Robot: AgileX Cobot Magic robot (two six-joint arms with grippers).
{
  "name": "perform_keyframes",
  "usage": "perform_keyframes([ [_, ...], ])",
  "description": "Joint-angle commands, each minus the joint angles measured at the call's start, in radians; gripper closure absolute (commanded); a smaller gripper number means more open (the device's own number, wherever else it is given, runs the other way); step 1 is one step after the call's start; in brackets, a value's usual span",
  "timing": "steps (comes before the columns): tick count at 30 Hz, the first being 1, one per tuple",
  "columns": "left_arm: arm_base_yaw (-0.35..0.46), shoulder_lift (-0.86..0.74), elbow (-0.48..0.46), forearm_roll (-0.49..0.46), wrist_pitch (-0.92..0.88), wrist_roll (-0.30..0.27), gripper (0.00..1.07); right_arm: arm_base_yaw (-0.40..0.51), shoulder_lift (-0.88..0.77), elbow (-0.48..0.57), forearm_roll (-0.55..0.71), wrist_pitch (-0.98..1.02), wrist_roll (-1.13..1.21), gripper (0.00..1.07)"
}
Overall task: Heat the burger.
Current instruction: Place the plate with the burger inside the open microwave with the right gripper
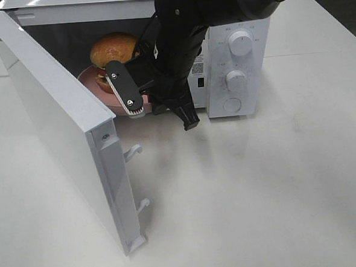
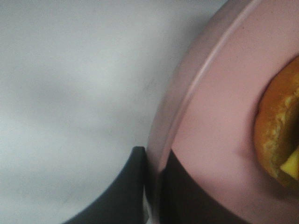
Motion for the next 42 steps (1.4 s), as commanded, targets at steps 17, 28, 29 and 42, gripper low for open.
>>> perform_keyframes([
  [17, 0.001, -0.022, 0.001, -0.007, -0.003, -0.001, 0.09, -0.014, 0.184, -0.323, -0.117, 0.040, 0.167, 1.07],
  [28, 0.001, -0.022, 0.001, -0.007, -0.003, -0.001, 0.09, -0.014, 0.264, -0.445, -0.151, 0.047, 0.205, 1.07],
  [29, 0.001, -0.022, 0.001, -0.007, -0.003, -0.001, 0.09, -0.014, 0.271, -0.456, -0.151, 0.048, 0.205, 1.07],
  [42, 0.001, -0.022, 0.001, -0.007, -0.003, -0.001, 0.09, -0.014, 0.306, -0.476, -0.116, 0.007, 0.204, 0.93],
])
